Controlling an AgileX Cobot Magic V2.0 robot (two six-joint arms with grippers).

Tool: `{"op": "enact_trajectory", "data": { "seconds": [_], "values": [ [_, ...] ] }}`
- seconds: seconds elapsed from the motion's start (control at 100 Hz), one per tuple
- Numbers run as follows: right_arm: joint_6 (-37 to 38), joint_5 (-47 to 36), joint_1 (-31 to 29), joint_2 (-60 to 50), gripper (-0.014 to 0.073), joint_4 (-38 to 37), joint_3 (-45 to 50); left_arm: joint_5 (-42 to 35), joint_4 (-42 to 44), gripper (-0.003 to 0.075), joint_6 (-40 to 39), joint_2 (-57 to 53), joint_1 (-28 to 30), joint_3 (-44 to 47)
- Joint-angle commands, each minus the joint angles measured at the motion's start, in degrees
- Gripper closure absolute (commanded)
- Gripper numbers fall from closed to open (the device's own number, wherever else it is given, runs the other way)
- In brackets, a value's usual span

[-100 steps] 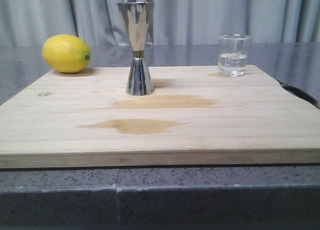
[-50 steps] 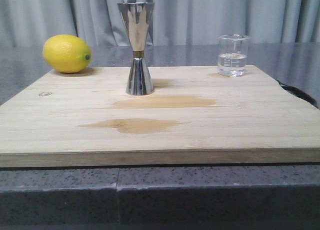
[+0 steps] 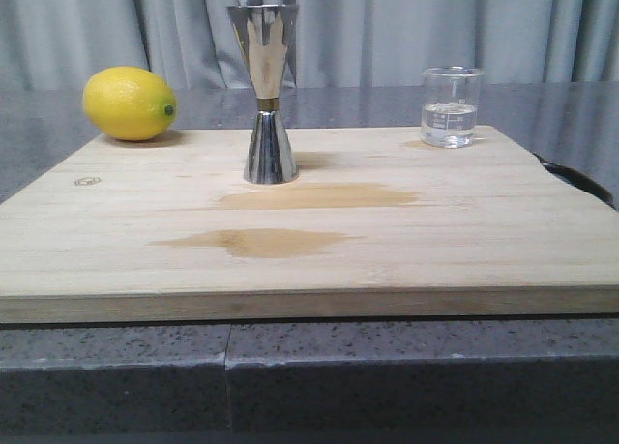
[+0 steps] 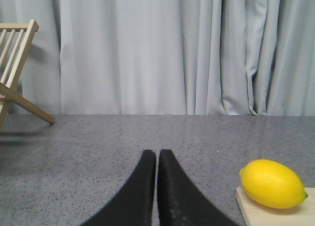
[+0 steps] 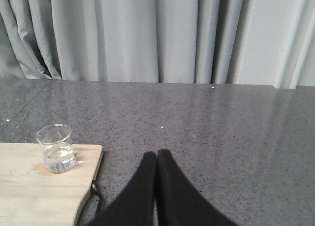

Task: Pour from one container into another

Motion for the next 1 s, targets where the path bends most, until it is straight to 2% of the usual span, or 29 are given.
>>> {"op": "enact_trajectory", "data": {
  "seconds": [0.0,0.07,0.14,0.2,0.21,0.26,0.31,0.36,0.41,0.86,0.99],
  "values": [
    [-0.7,-3.9,0.0,1.0,0.0665,0.0,-1.9,-4.4,0.0,0.0739,-0.4,0.7,0.1,-2.1],
    [-0.4,-4.0,0.0,1.0,0.0657,0.1,-1.9,-4.1,-1.1,0.0736,-0.5,0.8,0.1,-2.1],
    [1.7,-4.6,0.0,1.0,0.0565,0.2,-1.9,-4.1,-2.4,0.068,-0.5,0.8,0.3,-2.1],
    [1.7,-5.2,0.0,1.0,0.0407,0.1,-1.9,-4.2,-2.4,0.052,-0.5,0.8,0.8,-2.1],
    [1.7,-5.4,0.0,1.0,0.0386,0.1,-1.9,-4.2,-2.4,0.052,-0.5,0.8,0.8,-2.1],
    [1.7,-5.7,0.0,1.0,0.0235,-0.2,-1.9,-4.2,-2.4,0.0346,-0.5,0.8,1.0,-2.1],
    [1.7,-5.7,0.0,1.0,0.013,-0.2,-1.9,-4.2,-2.4,0.0197,-0.5,0.8,1.0,-2.1],
    [1.7,-5.7,0.0,1.0,0.0064,-0.1,-1.9,-4.3,-2.4,0.0112,-0.5,0.8,1.0,-2.1],
    [1.7,-5.7,0.0,1.0,0.0034,-0.1,-1.9,-4.3,-2.4,0.0071,-0.5,0.8,1.0,-2.1],
    [1.7,-5.3,0.0,1.0,0.0031,1.5,-1.9,-6.0,-2.4,0.0136,-0.5,0.8,1.0,-2.1],
    [1.7,-5.0,0.0,1.0,0.0031,1.9,-1.9,-3.5,-2.4,0.0167,-0.4,1.4,1.0,-2.6]
  ]
}}
